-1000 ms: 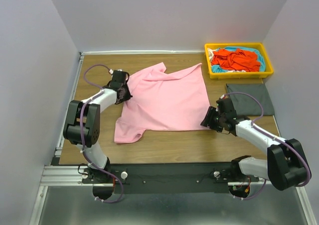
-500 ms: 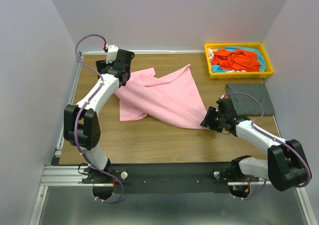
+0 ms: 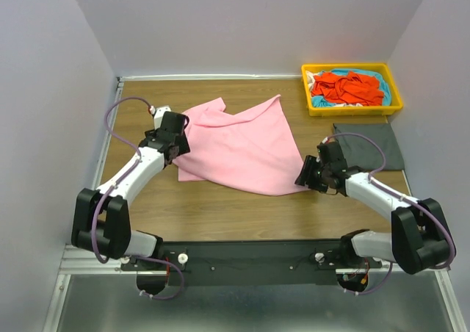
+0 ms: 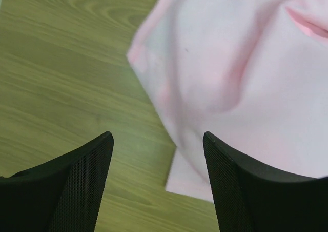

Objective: Fold and stack the t-shirts
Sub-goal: Flatten the tshirt out

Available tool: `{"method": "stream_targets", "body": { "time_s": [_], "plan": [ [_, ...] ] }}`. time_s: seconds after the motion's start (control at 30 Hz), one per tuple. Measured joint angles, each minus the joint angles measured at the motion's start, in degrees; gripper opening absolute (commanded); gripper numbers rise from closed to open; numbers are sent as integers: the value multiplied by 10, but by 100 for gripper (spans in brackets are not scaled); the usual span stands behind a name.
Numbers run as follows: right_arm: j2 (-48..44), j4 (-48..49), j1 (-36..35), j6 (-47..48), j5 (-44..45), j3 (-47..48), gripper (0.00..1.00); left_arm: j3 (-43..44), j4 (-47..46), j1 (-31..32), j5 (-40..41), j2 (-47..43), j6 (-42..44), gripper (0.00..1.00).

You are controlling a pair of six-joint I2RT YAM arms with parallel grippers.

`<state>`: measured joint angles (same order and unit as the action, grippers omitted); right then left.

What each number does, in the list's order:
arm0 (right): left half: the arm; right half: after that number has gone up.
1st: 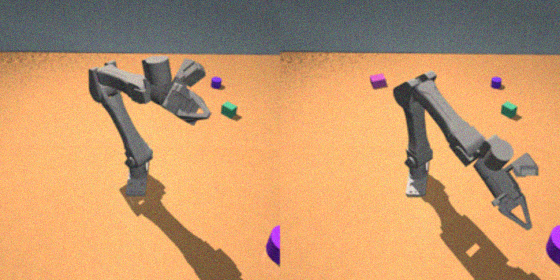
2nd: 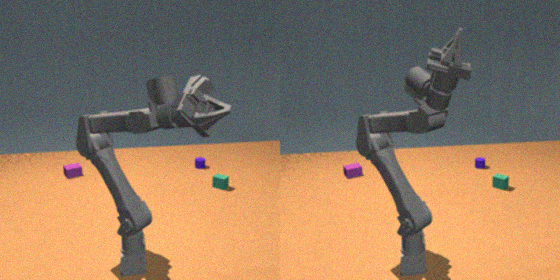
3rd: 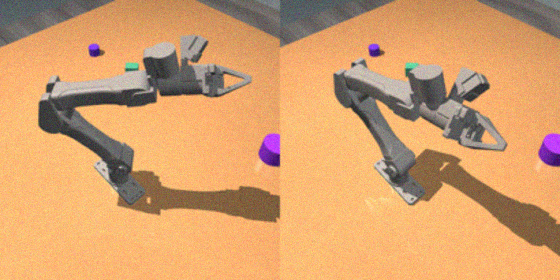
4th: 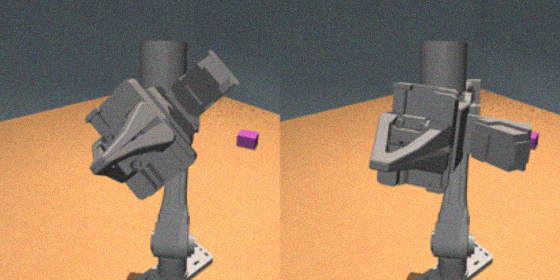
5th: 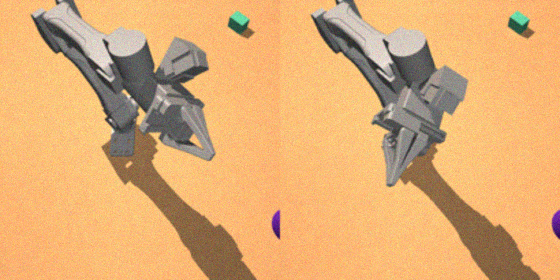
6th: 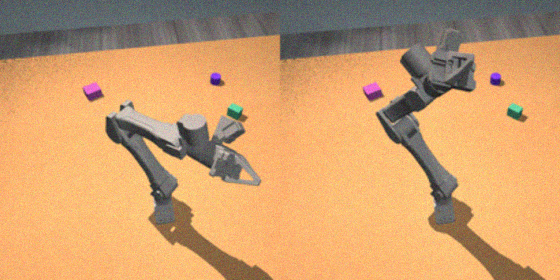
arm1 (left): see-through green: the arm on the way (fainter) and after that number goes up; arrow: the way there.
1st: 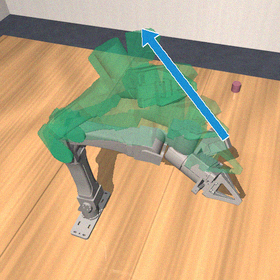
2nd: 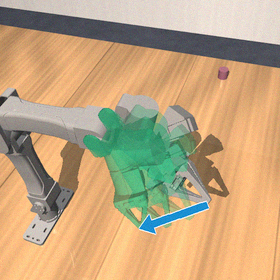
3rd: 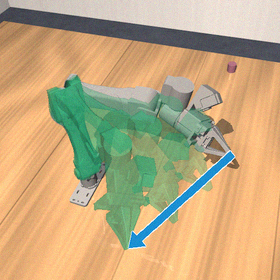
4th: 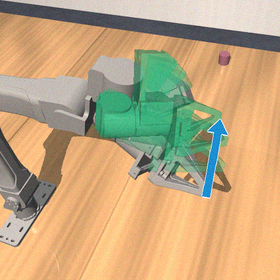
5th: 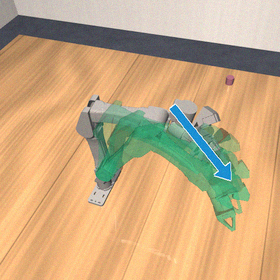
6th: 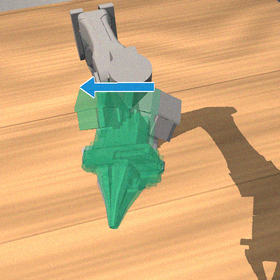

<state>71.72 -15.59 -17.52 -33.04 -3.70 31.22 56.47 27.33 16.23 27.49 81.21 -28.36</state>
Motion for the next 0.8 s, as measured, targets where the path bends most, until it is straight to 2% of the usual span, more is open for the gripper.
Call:
{"method": "stream_targets", "body": {
  "time_s": [0.2,0.33,0.37,0.47,0.63,0.8],
  "plan": [
    [18,-1,0,6,7,15,63,-81,-50,0,-108,-27,-50,78],
    [30,-4,0,9,20,27,63,-129,-75,0,-157,-28,-84,65],
    [34,-4,0,10,21,32,63,-140,-79,0,-160,-31,-94,59],
    [44,-5,0,10,23,42,63,-176,-78,0,-162,-57,-118,55],
    [45,-5,0,12,25,45,63,-190,-80,0,-162,-91,-141,55],
    [45,-5,0,12,25,45,63,-190,-80,0,-161,-61,-144,56]
  ]
}}
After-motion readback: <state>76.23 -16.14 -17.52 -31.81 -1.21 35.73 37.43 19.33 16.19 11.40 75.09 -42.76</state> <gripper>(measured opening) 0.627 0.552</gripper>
